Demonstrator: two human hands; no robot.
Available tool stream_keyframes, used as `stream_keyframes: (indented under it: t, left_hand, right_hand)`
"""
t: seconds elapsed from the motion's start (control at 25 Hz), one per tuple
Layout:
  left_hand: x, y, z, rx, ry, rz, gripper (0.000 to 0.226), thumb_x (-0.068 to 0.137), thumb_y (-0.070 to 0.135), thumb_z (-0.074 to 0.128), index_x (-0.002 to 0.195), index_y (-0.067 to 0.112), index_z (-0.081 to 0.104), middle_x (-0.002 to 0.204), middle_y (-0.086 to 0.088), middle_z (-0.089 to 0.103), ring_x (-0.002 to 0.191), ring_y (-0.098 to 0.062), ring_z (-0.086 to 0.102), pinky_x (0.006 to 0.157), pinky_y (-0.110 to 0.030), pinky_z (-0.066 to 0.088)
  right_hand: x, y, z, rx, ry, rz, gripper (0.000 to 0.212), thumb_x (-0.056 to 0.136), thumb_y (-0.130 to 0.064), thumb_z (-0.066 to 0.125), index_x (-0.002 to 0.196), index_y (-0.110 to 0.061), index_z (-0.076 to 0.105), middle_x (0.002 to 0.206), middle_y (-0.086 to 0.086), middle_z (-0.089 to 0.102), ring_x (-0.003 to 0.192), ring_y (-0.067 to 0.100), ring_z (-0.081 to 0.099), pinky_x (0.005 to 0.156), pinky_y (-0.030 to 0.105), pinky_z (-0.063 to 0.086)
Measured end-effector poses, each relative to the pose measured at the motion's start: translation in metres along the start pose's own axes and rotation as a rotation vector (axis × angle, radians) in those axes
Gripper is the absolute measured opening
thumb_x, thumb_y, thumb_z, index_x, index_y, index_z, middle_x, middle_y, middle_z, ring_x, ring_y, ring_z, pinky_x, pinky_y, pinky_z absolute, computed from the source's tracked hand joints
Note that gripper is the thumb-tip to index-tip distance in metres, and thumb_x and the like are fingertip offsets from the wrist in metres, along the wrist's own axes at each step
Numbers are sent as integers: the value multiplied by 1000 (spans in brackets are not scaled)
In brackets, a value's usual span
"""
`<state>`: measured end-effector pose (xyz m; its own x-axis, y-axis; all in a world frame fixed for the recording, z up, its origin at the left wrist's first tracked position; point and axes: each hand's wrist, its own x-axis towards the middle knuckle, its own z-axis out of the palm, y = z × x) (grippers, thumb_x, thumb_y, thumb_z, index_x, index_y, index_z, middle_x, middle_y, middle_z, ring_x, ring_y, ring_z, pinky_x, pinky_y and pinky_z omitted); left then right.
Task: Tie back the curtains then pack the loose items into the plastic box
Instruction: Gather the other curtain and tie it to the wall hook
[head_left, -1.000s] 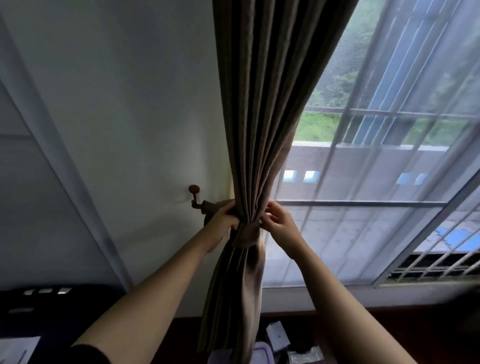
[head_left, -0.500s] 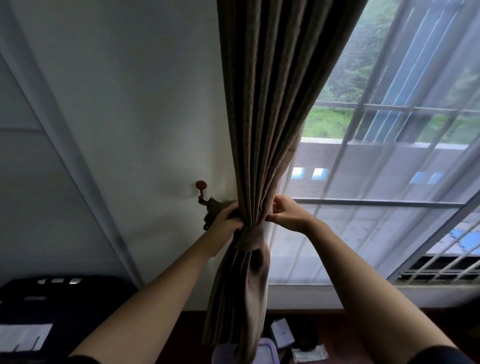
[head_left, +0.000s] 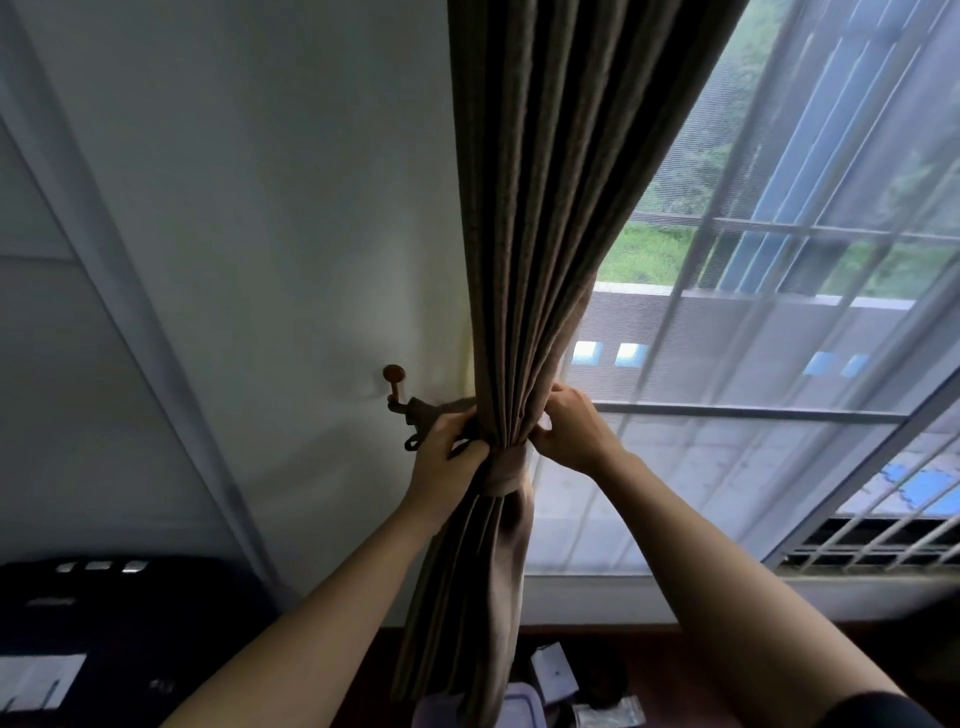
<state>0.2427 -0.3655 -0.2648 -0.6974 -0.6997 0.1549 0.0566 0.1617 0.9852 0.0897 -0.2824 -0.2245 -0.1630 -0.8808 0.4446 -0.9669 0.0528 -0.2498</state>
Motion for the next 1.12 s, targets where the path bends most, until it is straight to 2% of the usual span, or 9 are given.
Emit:
stream_keyframes:
  t: [0.2, 0.32, 0.4, 0.52, 0.6, 0.76, 0.88, 1.04, 1.12]
  left_hand:
    - [-4, -18, -5, -54, -2, -159, 36, 89, 31, 47, 121, 27, 62, 117, 3, 65, 111, -11, 58, 97, -32, 46]
    - [-3, -13, -5, -53, -19, -165, 42, 83, 37, 50, 121, 26, 63, 113, 2, 68, 109, -14, 60, 97, -34, 47]
    - [-2, -9, -5, -54, -22, -168, 45, 81, 43, 52, 121, 25, 63, 112, 2, 68, 109, -14, 61, 97, -33, 47]
    - [0, -7, -7, -53, -24, -186, 51, 78, 53, 56, 120, 25, 64, 112, 2, 69, 108, -14, 62, 99, -36, 48]
    - [-1, -6, -5, -17, -15, -180, 43, 84, 49, 57, 119, 23, 65, 111, 1, 69, 107, -14, 62, 99, -37, 48]
    - [4, 6, -8, -132, -33, -252, 26, 88, 30, 57, 105, 14, 70, 104, -4, 71, 105, -20, 64, 95, -38, 50]
    - [14, 24, -15, -132, -21, -384, 23, 92, 20, 51, 103, 7, 66, 101, -8, 70, 99, -19, 65, 81, -32, 54]
    - [27, 37, -23, 105, -77, -378, 20, 91, 31, 57, 93, 14, 66, 92, -3, 72, 88, -15, 68, 75, -30, 53]
    - [32, 43, -25, 195, -111, -340, 16, 90, 30, 58, 89, 17, 67, 86, -2, 73, 81, -13, 69, 72, -28, 51]
  right_hand:
    - [-8, -2, -5, -243, -214, 277, 26, 90, -41, 52, 94, -17, 59, 84, 8, 64, 83, 35, 61, 59, 33, 39]
    - [-15, -2, 0, -424, -214, 425, 50, 92, -56, 37, 75, -19, 67, 77, 9, 65, 80, 32, 63, 67, 31, 40]
    - [-22, 4, 8, -337, -117, 381, 56, 91, -54, 39, 70, -13, 71, 74, 9, 62, 78, 30, 61, 78, 34, 41]
    - [-25, 11, 13, -49, -29, 258, 30, 85, -33, 58, 83, -4, 69, 91, 10, 59, 79, 27, 58, 72, 32, 42]
    - [-24, 9, 9, 145, -30, 305, 20, 79, -17, 67, 93, -5, 62, 89, 4, 57, 76, 20, 55, 69, 29, 41]
    - [-23, 0, 1, 613, -47, 564, 15, 83, -15, 64, 73, -16, 52, 62, -5, 53, 51, 11, 49, 50, 25, 41]
    - [-19, 2, -3, 482, -10, 501, 21, 87, -18, 64, 70, -23, 53, 64, -8, 54, 56, 1, 49, 53, 11, 40]
    - [-11, 4, -7, 277, -49, 382, 19, 76, -13, 71, 91, -6, 62, 73, 8, 63, 67, 22, 56, 62, 35, 44]
    - [-8, 2, -5, 151, -20, 385, 21, 78, -19, 71, 94, -11, 62, 73, 3, 64, 66, 25, 55, 59, 33, 38]
